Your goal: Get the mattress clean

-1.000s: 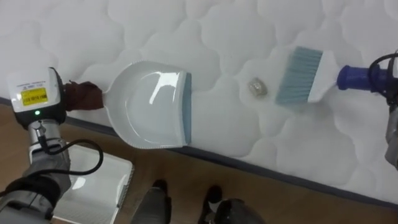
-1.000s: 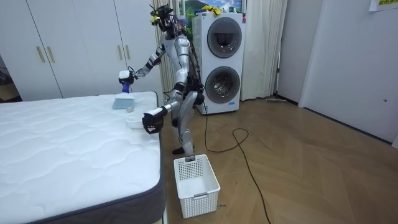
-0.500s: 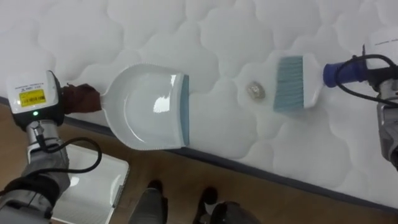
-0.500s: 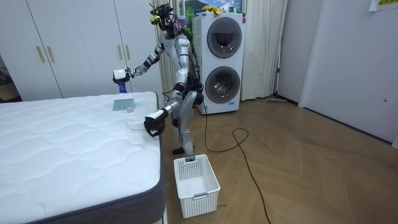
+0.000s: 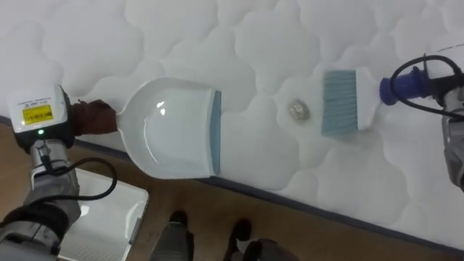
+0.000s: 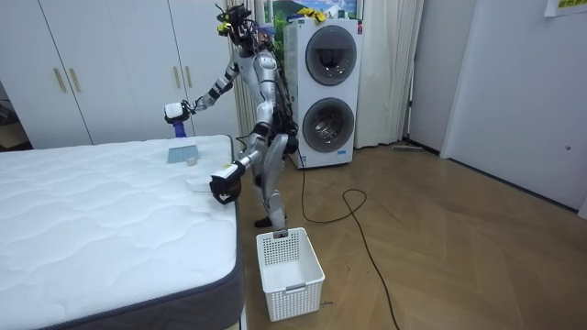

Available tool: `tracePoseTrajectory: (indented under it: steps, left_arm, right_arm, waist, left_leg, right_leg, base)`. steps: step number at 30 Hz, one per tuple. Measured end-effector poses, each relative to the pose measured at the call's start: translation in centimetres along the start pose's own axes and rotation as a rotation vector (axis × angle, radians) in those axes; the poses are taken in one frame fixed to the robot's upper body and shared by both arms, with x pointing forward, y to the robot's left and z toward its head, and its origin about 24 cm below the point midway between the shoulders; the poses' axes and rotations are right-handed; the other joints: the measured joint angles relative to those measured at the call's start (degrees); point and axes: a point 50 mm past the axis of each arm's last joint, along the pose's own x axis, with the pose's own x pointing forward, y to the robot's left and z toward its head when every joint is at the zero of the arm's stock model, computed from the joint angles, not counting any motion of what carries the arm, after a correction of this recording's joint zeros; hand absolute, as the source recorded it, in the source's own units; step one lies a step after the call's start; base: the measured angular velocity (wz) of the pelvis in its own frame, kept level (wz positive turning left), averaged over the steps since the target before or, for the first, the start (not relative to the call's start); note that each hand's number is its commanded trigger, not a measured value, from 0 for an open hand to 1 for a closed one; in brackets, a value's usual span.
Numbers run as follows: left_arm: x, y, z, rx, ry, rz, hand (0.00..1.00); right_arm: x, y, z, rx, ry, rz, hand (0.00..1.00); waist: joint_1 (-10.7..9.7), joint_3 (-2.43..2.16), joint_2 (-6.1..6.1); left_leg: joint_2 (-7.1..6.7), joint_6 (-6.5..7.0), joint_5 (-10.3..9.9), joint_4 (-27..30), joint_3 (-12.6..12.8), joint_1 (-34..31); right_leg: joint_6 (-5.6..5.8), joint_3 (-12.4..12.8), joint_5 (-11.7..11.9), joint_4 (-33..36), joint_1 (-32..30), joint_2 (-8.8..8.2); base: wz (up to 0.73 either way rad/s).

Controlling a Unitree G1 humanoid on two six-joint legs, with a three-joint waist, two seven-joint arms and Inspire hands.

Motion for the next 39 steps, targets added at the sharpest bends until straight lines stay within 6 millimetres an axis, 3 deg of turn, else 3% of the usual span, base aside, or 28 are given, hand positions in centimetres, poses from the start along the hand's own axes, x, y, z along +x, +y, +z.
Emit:
tracePoseTrajectory:
  steps: [6, 18, 22, 33, 39]
  left_arm:
    - [0.2, 0.3, 0.4, -0.017, -0.009, 0.016, 1.0]
    - [0.0, 0.2, 0.7, -0.051, 0.008, 0.004, 1.0]
    - [0.0, 0.2, 1.0, -0.056, 0.003, 0.005, 1.0]
    - [-0.1, 0.6, 1.9, -0.09, -0.016, 0.027, 1.0]
    - [-1.0, -0.2, 2.6, -0.109, -0.015, -0.007, 1.0]
  right_arm:
    - [-0.8, 1.1, 0.4, -0.036, -0.025, 0.034, 1.0]
    - [-1.4, 1.8, 0.7, -0.073, -0.057, 0.058, 1.0]
    - [-1.6, 1.8, 0.8, -0.085, -0.058, 0.041, 1.0]
    - [-1.7, 1.1, 1.7, -0.096, -0.082, -0.011, 1.0]
    - [-2.1, 0.7, 3.6, -0.079, -0.102, -0.023, 1.0]
  waist:
    - [-0.05, 0.31, 0.46]
    - [0.25, 0.84, 2.3]
    - [0.24, 0.81, 2.87]
    - [0.4, 0.79, 2.86]
    - [-0.01, 0.7, 2.73]
  left_leg:
    - [0.12, -0.02, 0.0, -0.5, -0.45, 0.08]
    - [0.36, -0.05, 0.04, -1.27, -0.13, 0.17]
    - [0.27, -0.07, 0.06, -1.37, -0.07, 0.27]
    - [0.23, -0.38, 0.39, -2.38, 0.85, 1.63]
    - [0.29, -0.46, 0.45, -3.02, 1.62, 3.12]
  right_leg:
    - [-0.1, -1.33, 0.1, -1.47, 0.88, 0.08]
    - [0.0, -1.33, 0.56, -2.17, 1.04, 0.73]
    - [0.0, -1.37, 0.56, -2.0, 1.04, 0.47]
    - [-0.32, -1.33, 0.75, -1.86, 1.2, 0.05]
    - [-0.41, -1.04, 0.8, -2.14, 2.14, 0.42]
  base:
    - [0.08]
    - [-0.02]
    - [0.0]
    - [-0.05]
    - [-0.07]
